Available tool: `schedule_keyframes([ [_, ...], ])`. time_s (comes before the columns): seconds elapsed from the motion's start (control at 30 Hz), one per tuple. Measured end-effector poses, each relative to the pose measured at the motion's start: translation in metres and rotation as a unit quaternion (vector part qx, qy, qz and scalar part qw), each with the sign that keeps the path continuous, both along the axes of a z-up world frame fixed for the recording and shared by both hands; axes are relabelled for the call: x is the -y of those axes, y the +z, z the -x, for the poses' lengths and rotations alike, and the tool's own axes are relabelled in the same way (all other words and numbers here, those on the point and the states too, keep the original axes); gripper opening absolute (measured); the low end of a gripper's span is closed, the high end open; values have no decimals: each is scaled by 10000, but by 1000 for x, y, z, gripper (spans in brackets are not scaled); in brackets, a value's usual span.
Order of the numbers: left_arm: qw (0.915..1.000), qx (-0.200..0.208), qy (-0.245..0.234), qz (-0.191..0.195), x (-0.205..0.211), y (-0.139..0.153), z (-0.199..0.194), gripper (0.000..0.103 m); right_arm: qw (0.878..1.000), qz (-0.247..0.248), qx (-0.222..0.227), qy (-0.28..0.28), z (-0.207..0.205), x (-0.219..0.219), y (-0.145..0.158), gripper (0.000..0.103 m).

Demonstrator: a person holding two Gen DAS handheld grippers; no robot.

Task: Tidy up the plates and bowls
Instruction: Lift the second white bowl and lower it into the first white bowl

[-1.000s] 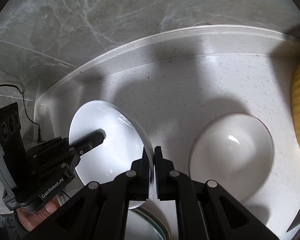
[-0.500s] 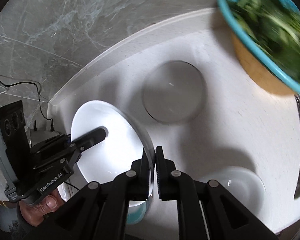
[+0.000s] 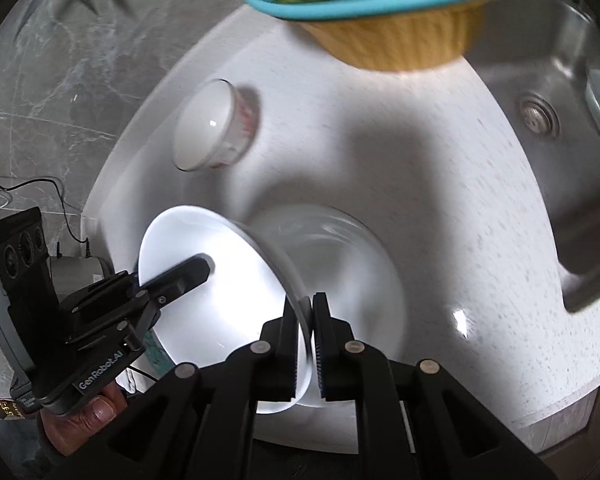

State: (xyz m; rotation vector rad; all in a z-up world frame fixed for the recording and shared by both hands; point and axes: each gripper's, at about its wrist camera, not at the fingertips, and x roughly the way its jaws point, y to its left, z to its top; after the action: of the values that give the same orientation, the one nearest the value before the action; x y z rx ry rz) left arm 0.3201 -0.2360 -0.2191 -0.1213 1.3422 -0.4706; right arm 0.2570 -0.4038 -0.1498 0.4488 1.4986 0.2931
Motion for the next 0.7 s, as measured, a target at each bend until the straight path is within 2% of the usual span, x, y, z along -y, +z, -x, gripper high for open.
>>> schedule_keyframes([
  [0.33,9994,-192,54,-273,15,-33,15,6,9996,31,-204,169,3,14,-27,12],
  [0.4,9992,-210,65,-344,25,-44,3,6,9994,112,-213,260,4,11,-32,12],
  [0.7,9983,-211,114,-530,23,-67,-1,7,9958,687,-38,604,7,-11,-45,12],
])
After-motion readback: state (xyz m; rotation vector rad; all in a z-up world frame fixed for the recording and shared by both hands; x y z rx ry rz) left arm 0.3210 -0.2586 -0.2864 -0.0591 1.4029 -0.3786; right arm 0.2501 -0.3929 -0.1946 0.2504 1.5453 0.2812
